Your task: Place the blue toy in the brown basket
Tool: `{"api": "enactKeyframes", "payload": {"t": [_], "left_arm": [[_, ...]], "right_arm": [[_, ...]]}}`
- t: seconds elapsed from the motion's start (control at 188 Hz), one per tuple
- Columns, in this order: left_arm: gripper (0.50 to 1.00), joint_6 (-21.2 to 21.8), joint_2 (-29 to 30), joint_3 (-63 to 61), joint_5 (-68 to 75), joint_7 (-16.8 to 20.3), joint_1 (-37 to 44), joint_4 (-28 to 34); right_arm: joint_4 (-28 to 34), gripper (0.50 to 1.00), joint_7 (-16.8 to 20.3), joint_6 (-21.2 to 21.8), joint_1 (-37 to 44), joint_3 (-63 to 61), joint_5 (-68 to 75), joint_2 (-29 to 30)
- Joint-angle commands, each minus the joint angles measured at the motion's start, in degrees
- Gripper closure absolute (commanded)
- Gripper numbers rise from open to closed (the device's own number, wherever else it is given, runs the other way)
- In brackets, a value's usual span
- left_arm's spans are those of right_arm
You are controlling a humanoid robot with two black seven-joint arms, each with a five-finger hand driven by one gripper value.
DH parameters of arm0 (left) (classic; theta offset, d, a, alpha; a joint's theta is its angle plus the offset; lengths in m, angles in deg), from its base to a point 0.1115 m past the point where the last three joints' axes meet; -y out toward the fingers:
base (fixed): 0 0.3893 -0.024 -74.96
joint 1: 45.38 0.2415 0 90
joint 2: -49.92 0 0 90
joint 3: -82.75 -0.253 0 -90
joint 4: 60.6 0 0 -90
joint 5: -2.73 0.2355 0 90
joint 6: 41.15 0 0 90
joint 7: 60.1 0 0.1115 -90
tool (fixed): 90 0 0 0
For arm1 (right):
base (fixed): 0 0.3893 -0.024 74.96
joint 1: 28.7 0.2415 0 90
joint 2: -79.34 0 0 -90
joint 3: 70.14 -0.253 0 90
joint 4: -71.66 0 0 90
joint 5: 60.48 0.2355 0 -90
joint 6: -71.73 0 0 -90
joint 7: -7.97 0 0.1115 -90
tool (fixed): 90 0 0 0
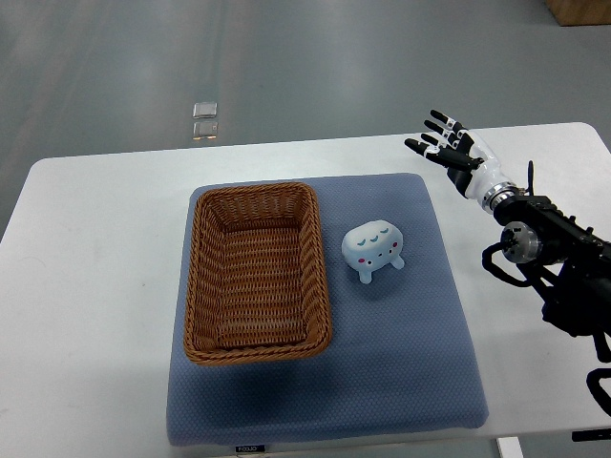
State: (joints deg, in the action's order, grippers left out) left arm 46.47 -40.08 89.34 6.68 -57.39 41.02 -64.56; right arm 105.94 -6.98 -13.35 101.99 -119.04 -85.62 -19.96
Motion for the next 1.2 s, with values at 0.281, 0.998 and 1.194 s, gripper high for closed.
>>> {"api": "enactKeyframes", "payload": {"t": [0.281, 0.998, 1.194], "left_arm": [[0.5, 0.0, 0.0, 0.0, 0.0, 0.0, 0.0, 0.0], [0.5, 0.0, 0.0, 0.0, 0.0, 0.0, 0.0, 0.0], [0.5, 0.0, 0.0, 0.0, 0.0, 0.0, 0.0, 0.0]], "right_arm": [[0.0, 0.585, 0.0, 0.4, -0.1, 0.3, -0.2, 0.1], [0.2, 0.585, 0.0, 0.5, 0.1, 0.8, -0.7, -0.5], [0.2, 0.585, 0.0, 0.5, 0.3, 1.0, -0.8, -0.6]]}}
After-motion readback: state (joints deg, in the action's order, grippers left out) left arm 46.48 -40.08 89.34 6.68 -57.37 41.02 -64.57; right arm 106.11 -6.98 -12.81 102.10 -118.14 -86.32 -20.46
